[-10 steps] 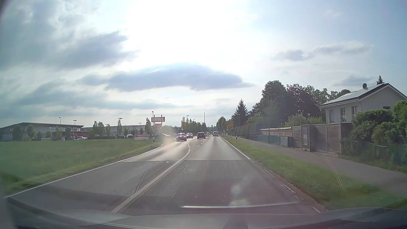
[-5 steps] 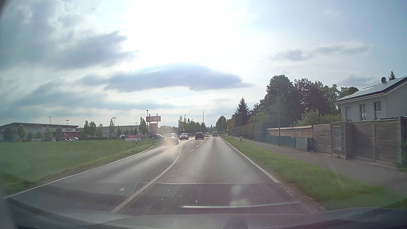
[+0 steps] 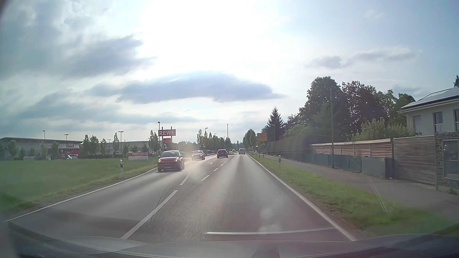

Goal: Follow the waypoints while adhering to traffic rules and regulations

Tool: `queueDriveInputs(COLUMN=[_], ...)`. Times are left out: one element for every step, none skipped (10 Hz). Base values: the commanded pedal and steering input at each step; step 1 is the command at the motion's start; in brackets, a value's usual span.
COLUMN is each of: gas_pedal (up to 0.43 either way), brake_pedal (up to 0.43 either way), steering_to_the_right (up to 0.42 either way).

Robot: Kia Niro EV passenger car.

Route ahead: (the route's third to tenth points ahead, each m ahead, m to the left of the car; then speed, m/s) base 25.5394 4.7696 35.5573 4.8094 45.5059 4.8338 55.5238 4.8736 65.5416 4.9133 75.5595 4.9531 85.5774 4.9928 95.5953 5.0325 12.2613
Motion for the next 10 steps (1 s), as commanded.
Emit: queueDriveInputs(gas_pedal=[0.169, 0.169, 0.169, 0.169, 0.169, 0.169, 0.169, 0.169, 0.169, 0.169], brake_pedal=[0.000, 0.000, 0.000, 0.000, 0.000, 0.000, 0.000, 0.000, 0.000, 0.000], steering_to_the_right=[0.001, 0.001, 0.001, 0.001, 0.001, 0.001, 0.001, 0.001, 0.001, 0.000])
